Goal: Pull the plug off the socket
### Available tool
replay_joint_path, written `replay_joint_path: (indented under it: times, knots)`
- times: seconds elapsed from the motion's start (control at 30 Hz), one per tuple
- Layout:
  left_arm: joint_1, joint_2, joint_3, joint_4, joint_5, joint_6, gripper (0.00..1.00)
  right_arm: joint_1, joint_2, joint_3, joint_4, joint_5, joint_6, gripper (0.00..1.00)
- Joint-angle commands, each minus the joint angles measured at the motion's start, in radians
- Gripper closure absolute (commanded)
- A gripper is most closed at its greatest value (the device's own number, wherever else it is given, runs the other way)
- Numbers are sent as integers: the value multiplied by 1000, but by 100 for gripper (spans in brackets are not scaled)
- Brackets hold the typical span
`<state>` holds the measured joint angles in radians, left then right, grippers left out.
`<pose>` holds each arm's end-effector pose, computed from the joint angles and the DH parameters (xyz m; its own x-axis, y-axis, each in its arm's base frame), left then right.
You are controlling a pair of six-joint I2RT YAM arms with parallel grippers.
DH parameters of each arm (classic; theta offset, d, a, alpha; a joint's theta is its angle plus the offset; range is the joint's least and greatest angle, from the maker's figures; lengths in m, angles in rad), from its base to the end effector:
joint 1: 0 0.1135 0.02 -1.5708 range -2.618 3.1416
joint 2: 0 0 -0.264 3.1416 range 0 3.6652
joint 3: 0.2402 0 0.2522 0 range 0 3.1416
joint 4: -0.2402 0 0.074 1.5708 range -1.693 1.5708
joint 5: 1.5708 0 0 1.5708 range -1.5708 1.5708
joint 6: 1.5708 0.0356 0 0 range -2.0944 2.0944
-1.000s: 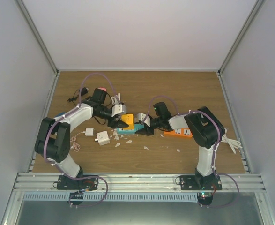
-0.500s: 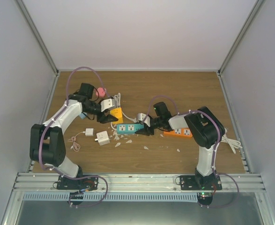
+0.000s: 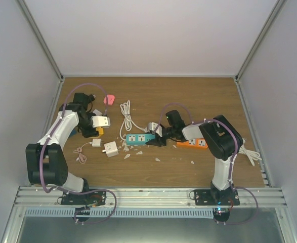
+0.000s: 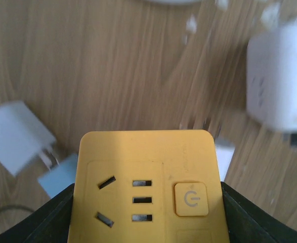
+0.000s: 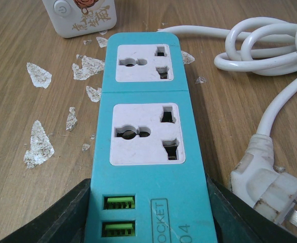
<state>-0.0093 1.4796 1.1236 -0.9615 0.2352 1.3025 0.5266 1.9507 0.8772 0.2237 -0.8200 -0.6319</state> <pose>0.2736 -0.0108 0.2421 -0.1916 0.9395 -0.2840 0.9513 0.2489 0.1818 0.2916 0.1996 0.0982 -0.0750 -0.5097 -0.8571 -0.9969 0.0572 0.0532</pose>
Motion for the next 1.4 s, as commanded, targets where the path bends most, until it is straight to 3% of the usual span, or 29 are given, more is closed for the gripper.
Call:
replay_joint_path:
  times: [0.0,0.3,0.43,0.53,0.77,0.97,1.2,1.37]
  knots:
    - [6,-7,-54,47,-316,53,71,2,8,-16,-36,52,-6,74]
    - [6,92,-97,175,-521,67,70,3,2,-19,-30,56,-2,69]
    - [6,110,-119,209,-546,77,64,3,-5,-19,-29,52,3,53]
    - [6,125,-119,206,-537,63,52,2,-11,-18,-27,47,11,39]
    - [6,134,-133,197,-534,55,23,1,-32,1,-32,25,44,26]
    - [6,125,-106,174,-487,41,2,1,-52,52,-68,3,78,22]
    - [6,104,-55,184,-414,12,1,-7,-46,231,-212,5,10,22]
    - [62,119,78,155,-246,-110,1,-8,22,407,-304,47,-51,22]
